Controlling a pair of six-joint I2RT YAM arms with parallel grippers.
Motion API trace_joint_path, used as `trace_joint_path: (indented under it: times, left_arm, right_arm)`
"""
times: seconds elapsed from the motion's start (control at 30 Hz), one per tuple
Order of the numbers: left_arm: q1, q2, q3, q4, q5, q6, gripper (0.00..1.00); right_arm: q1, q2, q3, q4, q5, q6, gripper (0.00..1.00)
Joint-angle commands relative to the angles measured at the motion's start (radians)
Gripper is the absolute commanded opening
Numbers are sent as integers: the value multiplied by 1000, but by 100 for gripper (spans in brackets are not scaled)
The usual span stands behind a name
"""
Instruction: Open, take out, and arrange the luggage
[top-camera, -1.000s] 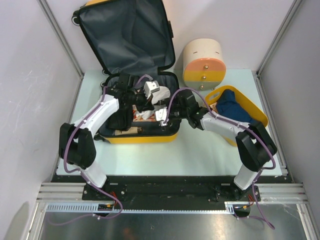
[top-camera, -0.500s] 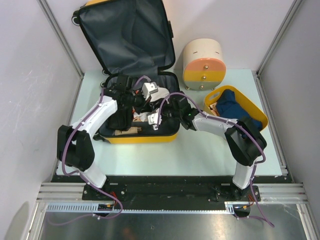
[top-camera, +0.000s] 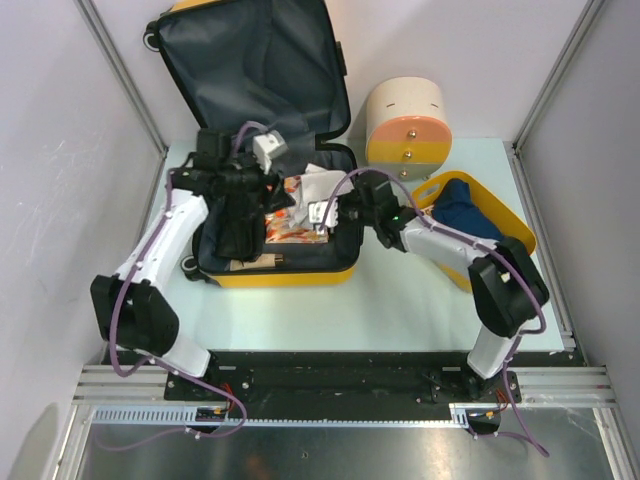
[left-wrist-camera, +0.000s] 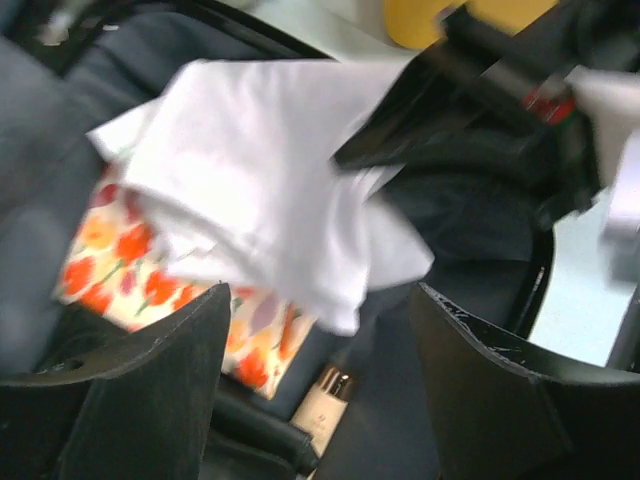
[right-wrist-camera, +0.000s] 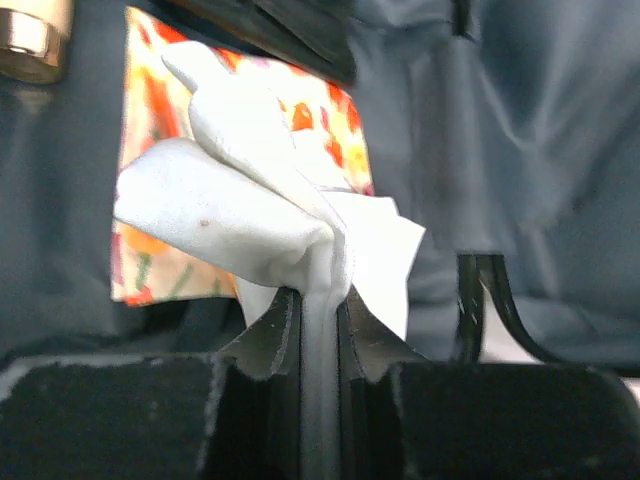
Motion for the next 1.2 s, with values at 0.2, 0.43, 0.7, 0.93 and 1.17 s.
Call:
trace_joint_path:
  times: [0.2, 0.43, 0.7, 0.93, 1.17]
  left_arm:
    - [78, -58, 57, 15, 85, -71, 77]
    - [78, -13, 83, 15, 116, -78, 77]
    - [78, 8, 103, 15, 134, -81, 77]
    - [77, 16, 108, 15, 129, -93, 77]
    - [78, 7, 101, 16, 111, -82, 78]
  right_arm:
    - [-141, -288, 199, -119, 170, 503, 0]
    - [-283, -291, 456, -506, 266, 1143, 0]
    - [-469, -368, 413, -559, 325, 1687, 0]
    - [-463, -323, 427, -597, 600, 1879, 0]
    - [-492, -320, 379, -411, 732, 2189, 0]
